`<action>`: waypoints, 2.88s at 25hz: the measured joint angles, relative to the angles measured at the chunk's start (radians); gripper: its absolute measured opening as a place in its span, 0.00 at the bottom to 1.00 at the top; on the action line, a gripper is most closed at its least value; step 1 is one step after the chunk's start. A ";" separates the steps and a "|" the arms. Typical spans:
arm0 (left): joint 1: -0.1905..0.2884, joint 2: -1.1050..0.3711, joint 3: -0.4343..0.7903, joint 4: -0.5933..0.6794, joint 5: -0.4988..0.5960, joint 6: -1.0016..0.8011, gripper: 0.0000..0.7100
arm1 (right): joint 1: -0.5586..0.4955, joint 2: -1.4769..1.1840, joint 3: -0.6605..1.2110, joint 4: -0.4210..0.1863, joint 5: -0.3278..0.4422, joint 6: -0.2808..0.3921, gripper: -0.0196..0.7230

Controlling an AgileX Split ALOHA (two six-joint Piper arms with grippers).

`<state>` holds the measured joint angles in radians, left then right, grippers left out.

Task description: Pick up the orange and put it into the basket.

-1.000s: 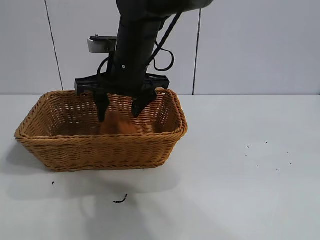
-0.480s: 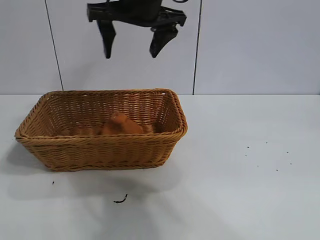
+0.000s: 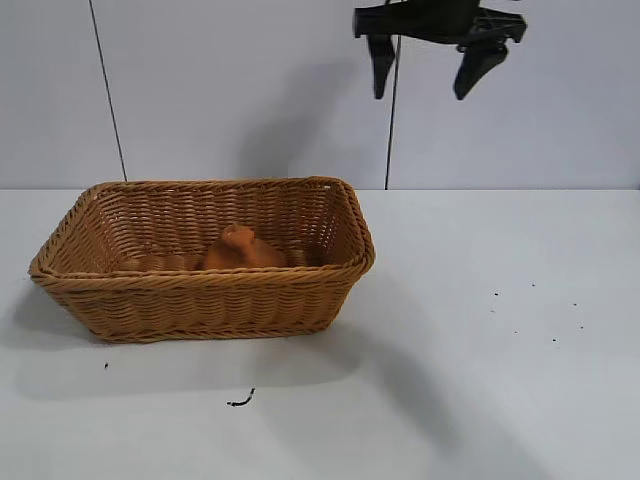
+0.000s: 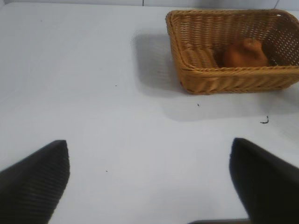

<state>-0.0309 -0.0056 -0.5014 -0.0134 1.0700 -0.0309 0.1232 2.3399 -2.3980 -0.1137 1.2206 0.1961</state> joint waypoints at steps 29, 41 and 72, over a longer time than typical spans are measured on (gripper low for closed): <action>0.000 0.000 0.000 0.000 0.000 0.000 0.94 | -0.040 -0.832 1.202 0.006 -0.004 -0.042 0.86; 0.000 0.000 0.000 0.000 0.000 0.000 0.94 | -0.040 -1.352 1.716 0.033 -0.131 -0.115 0.85; 0.000 0.000 0.000 0.000 0.000 0.000 0.94 | -0.053 -2.344 1.912 0.009 -0.203 -0.111 0.85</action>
<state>-0.0309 -0.0056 -0.5014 -0.0134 1.0700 -0.0309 0.0706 -0.0038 -0.4858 -0.1042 1.0180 0.0849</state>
